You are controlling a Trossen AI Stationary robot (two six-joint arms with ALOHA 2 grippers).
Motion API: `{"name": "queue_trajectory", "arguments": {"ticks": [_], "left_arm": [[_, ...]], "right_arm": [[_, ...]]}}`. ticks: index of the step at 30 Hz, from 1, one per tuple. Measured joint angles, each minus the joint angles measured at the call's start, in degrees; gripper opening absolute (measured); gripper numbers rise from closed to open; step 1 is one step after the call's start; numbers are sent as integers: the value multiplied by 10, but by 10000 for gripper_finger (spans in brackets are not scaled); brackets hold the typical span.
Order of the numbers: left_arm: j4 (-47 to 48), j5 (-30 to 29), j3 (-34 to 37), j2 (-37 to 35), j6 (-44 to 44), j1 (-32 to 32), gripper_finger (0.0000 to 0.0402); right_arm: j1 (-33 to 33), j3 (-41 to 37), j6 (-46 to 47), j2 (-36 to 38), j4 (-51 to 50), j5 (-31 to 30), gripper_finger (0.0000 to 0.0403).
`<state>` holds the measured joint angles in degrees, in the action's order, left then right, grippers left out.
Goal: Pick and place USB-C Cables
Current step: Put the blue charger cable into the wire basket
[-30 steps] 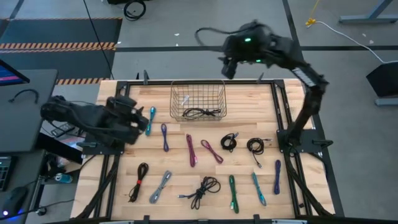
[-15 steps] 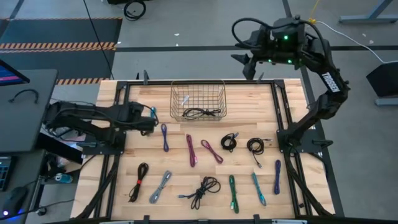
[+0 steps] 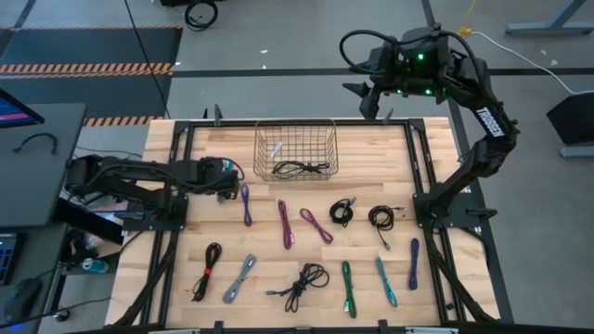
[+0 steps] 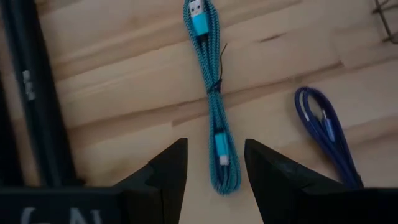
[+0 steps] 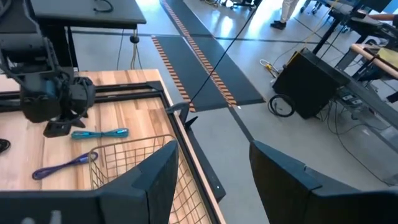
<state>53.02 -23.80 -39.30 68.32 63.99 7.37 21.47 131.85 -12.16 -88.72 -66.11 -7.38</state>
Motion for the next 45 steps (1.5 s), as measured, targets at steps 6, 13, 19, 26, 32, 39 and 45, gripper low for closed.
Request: {"name": "queue_trajectory", "arguments": {"ticks": [6, 13, 19, 26, 32, 39, 45], "left_arm": [[-36, 1, 29, 0, -19, 37, 167], [-126, 49, 63, 0, -51, 65, 170], [-142, 46, 65, 0, -78, 82, 212], [-142, 62, 65, 0, -98, 109, 246], [-142, 63, 65, 0, -118, 119, 238], [-162, 74, 65, 60, -128, 124, 236], [-177, 74, 62, 126, -143, 123, 236]], "right_arm": [[0, 0, 0, -1, -1, 0, 204], [0, 0, 0, -1, -1, 1, 204], [0, 0, 0, -1, -1, 1, 204], [0, 0, 0, -1, -1, 1, 204], [0, 0, 0, -1, -1, 1, 204], [0, 0, 0, -1, -1, 1, 204], [0, 0, 0, -1, 0, 16, 204]]}}
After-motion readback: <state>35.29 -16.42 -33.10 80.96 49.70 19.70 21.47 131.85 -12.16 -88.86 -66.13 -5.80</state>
